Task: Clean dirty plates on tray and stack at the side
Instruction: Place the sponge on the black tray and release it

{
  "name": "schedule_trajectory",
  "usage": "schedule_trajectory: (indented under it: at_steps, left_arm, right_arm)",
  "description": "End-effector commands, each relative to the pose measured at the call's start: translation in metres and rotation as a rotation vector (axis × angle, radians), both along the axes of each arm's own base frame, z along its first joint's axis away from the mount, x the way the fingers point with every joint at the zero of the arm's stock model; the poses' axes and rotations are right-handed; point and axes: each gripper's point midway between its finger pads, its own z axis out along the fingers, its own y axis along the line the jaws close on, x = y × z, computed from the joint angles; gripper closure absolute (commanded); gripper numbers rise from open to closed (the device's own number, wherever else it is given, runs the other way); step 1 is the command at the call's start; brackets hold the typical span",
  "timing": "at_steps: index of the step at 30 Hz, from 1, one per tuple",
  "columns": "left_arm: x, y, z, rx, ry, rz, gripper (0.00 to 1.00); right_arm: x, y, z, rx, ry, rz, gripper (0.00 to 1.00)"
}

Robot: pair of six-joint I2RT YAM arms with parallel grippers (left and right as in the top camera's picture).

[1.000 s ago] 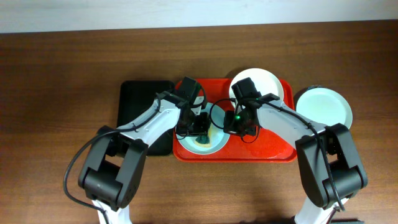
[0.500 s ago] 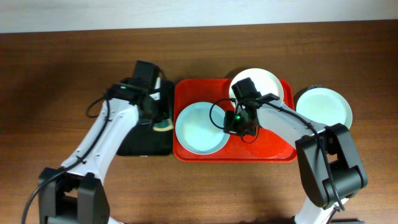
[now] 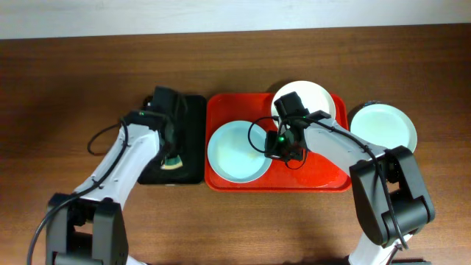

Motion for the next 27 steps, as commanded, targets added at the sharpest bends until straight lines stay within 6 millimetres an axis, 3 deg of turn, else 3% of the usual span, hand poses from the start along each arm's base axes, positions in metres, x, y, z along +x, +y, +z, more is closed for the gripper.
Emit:
schedule_trajectory:
  at_steps: [1, 5, 9, 10, 12, 13, 17, 19, 20, 21, 23, 26, 27]
  left_arm:
    - [-0.014, 0.009, -0.030, 0.038, 0.011, -0.005, 1.00]
    - [-0.022, 0.011, -0.055, 0.032, -0.014, -0.005, 1.00]
    - [-0.024, 0.011, -0.057, 0.027, -0.014, -0.005, 1.00]
    - [-0.022, 0.010, -0.055, 0.027, -0.017, -0.005, 0.86]
    - [-0.018, 0.009, -0.043, 0.027, -0.018, -0.005, 0.80]
    - [-0.015, 0.009, -0.035, 0.026, -0.023, -0.005, 0.79]
    - [0.012, 0.003, 0.023, 0.006, -0.118, -0.004, 0.78]
    - [0.025, 0.000, 0.059, -0.009, -0.188, -0.002, 0.62]
    - [0.030, -0.001, 0.078, -0.018, -0.229, -0.001, 0.45]
    - [0.036, -0.002, 0.105, -0.030, -0.285, 0.000, 0.25]
    - [0.041, -0.001, 0.135, -0.041, -0.355, 0.007, 0.04]
    - [0.041, 0.009, 0.166, -0.054, -0.439, 0.033, 0.01]
    - [0.040, 0.011, 0.170, -0.055, -0.450, 0.039, 0.01]
  right_arm:
    - [-0.012, -0.003, -0.012, -0.022, 0.045, 0.001, 0.95]
    - [-0.012, -0.003, -0.012, -0.022, 0.045, 0.001, 0.95]
    - [-0.012, -0.003, -0.012, -0.022, 0.045, 0.001, 0.95]
    - [-0.012, -0.003, -0.012, -0.022, 0.045, 0.001, 0.95]
    - [-0.012, -0.003, -0.012, -0.022, 0.045, 0.001, 0.88]
    - [-0.012, -0.003, -0.012, -0.022, 0.045, 0.001, 0.76]
    - [-0.012, -0.003, -0.012, -0.022, 0.045, 0.001, 0.60]
    - [-0.012, -0.003, -0.012, -0.022, 0.045, 0.001, 0.60]
    - [-0.012, -0.003, -0.012, -0.022, 0.044, 0.001, 0.60]
    - [-0.012, -0.003, -0.012, -0.022, 0.045, 0.001, 0.62]
    - [-0.012, -0.003, -0.012, -0.022, 0.044, 0.001, 0.73]
    - [-0.011, -0.003, -0.012, -0.025, 0.043, 0.000, 0.96]
    - [-0.011, -0.004, -0.012, -0.031, 0.041, -0.001, 0.96]
